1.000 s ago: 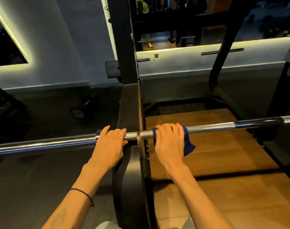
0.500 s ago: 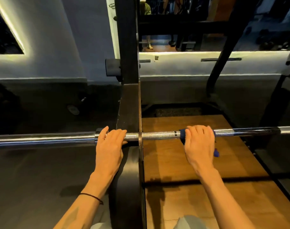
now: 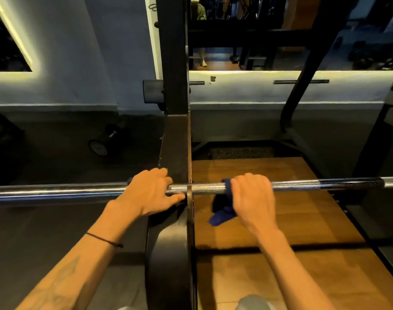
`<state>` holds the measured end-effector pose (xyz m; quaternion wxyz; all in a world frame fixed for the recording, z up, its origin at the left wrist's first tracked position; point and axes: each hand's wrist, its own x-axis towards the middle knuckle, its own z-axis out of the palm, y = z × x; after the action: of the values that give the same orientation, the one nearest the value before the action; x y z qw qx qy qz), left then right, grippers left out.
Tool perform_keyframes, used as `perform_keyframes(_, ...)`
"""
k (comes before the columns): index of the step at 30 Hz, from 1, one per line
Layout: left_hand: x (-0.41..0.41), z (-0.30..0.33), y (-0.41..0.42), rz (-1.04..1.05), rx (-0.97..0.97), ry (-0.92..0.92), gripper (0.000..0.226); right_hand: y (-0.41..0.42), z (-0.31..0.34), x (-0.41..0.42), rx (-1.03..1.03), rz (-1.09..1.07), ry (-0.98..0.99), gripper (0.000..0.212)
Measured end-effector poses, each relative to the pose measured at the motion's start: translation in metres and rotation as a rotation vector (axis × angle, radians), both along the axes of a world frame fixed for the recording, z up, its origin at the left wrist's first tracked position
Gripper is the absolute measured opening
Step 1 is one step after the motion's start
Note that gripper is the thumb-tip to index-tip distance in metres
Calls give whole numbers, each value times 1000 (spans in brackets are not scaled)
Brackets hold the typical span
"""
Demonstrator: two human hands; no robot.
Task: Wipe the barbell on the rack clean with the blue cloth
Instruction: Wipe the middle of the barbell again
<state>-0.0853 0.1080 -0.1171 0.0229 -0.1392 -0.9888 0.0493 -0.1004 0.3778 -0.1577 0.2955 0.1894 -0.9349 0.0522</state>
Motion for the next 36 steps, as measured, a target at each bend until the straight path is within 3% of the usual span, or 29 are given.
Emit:
perform_keyframes(4,9,-7,-2,-45,13,99,78,41,-11,-6,-113,-99,-9,25)
perform_keyframes(9,13,-7,3,-17,22,73,71,1,-17,-2,-364,-334,-16,32)
perform_keyframes(13,14,-7,3,4,43,33,43,-70,-6,14,-110,-167,-122,21)
perform_keyframes(15,16,-8,4,10,42,61,33,-88,-2,18,-82,-81,-181,17)
perform_keyframes(20,22,-22,5,30,135,222,28,-32,-5,12,-57,52,-37,26)
perform_keyframes(24,28,-48,11,79,240,414,19,35,-11,1,-163,-119,-31,32)
perform_keyframes(26,29,-62,13,83,319,550,19,40,-20,1,-220,-211,-39,32)
perform_keyframes(29,29,-68,15,72,360,602,24,15,-20,0,-295,-328,-78,35)
perform_keyframes(34,32,-58,13,65,361,498,38,-70,-8,14,-95,-42,-182,21)
perform_keyframes(36,33,-51,14,88,318,443,49,-84,-7,16,-120,60,-150,28)
